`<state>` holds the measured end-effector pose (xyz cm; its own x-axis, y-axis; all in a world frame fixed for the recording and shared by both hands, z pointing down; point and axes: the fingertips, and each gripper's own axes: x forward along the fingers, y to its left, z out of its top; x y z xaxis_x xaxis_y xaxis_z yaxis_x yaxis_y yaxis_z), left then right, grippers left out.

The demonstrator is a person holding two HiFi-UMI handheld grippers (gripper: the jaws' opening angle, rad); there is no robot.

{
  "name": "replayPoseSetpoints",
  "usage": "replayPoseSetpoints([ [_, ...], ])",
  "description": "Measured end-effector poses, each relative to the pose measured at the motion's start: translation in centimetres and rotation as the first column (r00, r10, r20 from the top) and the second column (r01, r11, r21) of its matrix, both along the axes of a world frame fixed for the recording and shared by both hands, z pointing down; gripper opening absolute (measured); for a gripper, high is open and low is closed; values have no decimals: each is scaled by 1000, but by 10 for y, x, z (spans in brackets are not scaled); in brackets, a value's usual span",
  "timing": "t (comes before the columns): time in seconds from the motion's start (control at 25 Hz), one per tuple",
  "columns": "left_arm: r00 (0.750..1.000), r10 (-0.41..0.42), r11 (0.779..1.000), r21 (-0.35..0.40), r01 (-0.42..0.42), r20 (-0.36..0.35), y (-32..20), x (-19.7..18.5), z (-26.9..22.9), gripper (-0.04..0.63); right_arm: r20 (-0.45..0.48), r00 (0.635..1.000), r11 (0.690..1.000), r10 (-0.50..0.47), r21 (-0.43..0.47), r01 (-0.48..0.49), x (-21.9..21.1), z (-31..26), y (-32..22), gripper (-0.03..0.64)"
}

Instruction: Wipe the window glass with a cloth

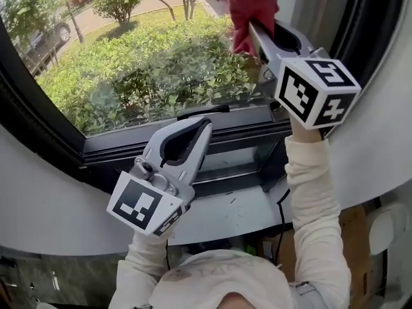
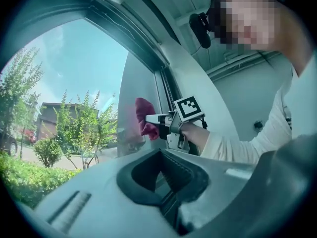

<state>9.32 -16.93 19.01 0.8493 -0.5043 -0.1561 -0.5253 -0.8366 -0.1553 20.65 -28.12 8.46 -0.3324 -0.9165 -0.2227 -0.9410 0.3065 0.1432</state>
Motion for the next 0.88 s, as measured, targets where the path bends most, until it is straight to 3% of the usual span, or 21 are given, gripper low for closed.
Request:
replayPoseSetpoints([
  [0.32,998,51,998,24,-51,22,3,39,-6,0,11,994,994,106,-1,-106,60,9,4,69],
  [0.6,999,45,999,8,-46,27,4,32,3,0,-23,986,986,164,-5,-164,61,37,6,67],
  [0.88,999,19,1000,-6,-19,45,5,20,8,0,-8,986,983,165,-76,-165,57,76,3,67],
])
